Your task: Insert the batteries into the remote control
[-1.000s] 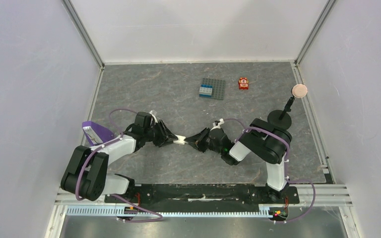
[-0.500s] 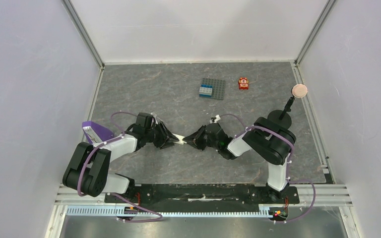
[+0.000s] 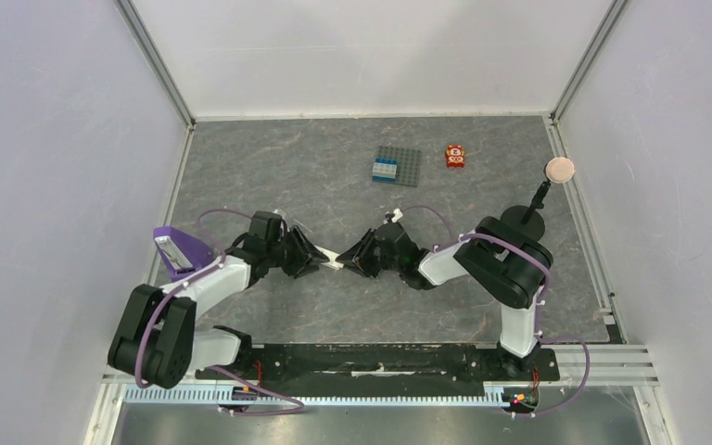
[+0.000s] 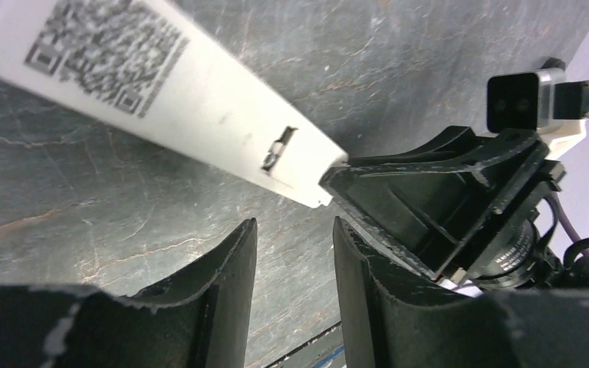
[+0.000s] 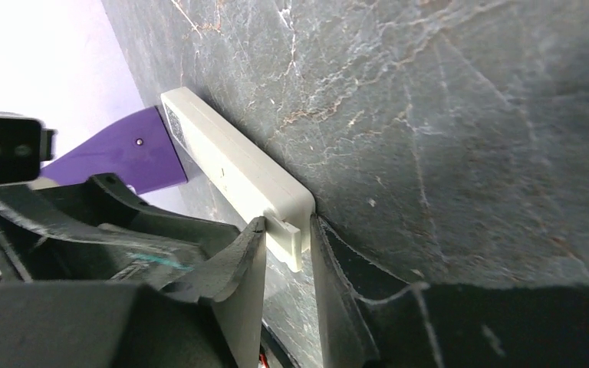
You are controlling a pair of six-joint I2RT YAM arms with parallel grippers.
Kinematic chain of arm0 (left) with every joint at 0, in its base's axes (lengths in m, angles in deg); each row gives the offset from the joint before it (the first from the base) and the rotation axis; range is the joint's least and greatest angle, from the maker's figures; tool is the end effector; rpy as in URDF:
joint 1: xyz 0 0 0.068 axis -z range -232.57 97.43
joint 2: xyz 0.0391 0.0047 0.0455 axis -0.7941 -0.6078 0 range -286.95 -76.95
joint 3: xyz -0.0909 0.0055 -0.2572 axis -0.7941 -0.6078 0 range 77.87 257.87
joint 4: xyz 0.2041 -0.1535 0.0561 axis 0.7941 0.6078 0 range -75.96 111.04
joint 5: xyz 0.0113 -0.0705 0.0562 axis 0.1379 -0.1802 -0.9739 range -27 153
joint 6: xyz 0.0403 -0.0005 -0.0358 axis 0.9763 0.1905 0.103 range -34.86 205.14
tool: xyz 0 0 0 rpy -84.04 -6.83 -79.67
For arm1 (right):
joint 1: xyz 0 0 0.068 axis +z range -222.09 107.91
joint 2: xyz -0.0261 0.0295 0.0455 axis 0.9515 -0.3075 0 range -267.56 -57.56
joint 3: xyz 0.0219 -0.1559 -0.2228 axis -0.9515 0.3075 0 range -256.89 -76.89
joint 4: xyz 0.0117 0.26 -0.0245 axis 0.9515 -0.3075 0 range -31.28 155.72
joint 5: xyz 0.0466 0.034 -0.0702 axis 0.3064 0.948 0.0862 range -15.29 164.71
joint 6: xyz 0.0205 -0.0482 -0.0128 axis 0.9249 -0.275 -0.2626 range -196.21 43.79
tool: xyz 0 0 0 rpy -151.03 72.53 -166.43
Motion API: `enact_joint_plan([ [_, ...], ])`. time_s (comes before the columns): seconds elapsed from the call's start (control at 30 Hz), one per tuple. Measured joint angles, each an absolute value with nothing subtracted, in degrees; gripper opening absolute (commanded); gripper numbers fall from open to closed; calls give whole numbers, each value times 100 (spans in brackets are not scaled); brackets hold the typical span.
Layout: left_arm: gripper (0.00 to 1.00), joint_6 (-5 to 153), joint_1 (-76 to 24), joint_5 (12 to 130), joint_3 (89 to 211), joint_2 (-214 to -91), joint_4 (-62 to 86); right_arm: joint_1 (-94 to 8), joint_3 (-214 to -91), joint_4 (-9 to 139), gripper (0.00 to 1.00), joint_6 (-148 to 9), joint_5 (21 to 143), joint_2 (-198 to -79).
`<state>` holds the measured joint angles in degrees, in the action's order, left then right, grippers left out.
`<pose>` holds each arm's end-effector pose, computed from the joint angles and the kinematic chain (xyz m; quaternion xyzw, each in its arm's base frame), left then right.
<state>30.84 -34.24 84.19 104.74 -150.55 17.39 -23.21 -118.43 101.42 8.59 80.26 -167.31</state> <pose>0.2104 -0.0832 0.1473 -0.2256 0.8981 -0.3380 0.1680 0.2263 0.2645 0.0979 0.2479 0.8403 0.4583 0.1499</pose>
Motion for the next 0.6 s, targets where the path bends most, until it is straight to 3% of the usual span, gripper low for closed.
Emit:
enact_joint_plan([
  [0.23,56,3584,-3424,7879,11077,-14661,2404,-2279,-12213,9733,35,651,7971,-16801],
  [0.6,73,4373,-3424,5995,11676,-15044,3083,-2240,-12422,9495,41,362,7824,-16803],
])
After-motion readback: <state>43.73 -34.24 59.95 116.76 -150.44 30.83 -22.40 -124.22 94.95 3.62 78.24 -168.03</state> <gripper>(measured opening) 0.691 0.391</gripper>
